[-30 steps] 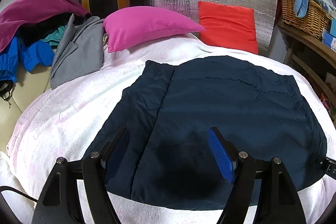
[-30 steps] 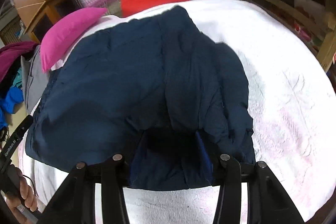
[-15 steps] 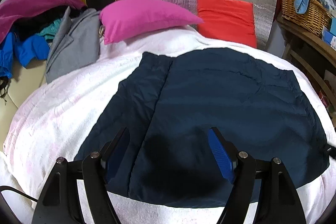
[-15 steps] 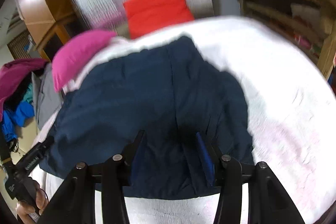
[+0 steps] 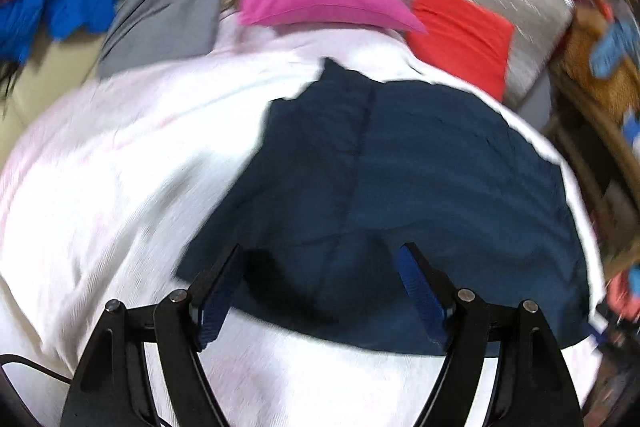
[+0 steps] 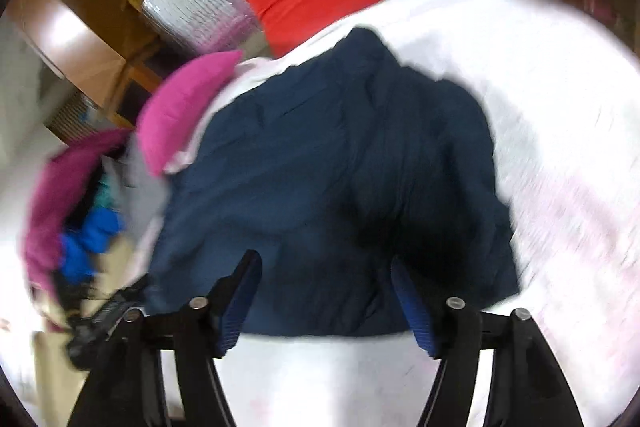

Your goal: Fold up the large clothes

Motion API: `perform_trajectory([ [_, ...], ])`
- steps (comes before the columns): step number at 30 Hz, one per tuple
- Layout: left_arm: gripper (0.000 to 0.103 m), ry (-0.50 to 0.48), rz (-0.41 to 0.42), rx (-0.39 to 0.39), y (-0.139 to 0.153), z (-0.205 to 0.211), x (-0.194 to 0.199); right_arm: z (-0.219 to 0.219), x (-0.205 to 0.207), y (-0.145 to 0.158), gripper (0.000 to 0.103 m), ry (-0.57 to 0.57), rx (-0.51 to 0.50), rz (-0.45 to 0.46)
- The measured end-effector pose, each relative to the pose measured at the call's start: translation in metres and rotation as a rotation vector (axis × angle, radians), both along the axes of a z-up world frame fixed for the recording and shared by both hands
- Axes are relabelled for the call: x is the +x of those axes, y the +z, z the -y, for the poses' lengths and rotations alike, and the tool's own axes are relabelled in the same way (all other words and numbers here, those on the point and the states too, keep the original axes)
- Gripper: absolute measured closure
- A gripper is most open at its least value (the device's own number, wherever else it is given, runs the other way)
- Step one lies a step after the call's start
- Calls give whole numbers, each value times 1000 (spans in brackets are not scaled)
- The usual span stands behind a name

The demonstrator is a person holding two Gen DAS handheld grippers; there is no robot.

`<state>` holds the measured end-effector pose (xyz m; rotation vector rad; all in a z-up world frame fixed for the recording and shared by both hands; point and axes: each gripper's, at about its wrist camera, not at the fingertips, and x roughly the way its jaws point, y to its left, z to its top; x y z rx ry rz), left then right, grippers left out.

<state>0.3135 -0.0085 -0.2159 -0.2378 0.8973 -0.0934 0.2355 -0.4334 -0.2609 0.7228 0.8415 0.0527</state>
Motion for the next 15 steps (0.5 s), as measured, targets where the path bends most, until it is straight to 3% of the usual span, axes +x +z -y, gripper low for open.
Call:
perform_trajectory([
  [6, 24, 143, -147, -176, -30, -54, -18, 2, -25, -22, 25, 35, 224, -51],
  [8, 24, 157, -190, -277, -41, -66, -17, 3, -29, -30, 25, 13, 275, -76],
  [11, 24, 166, -217, -427, -52, -76, -8, 9, -30, -40, 25, -54, 306, -101],
  [15, 24, 194, -261, -584, -73, -80, 4, 36, -32, -54, 21, -236, 372, -96],
])
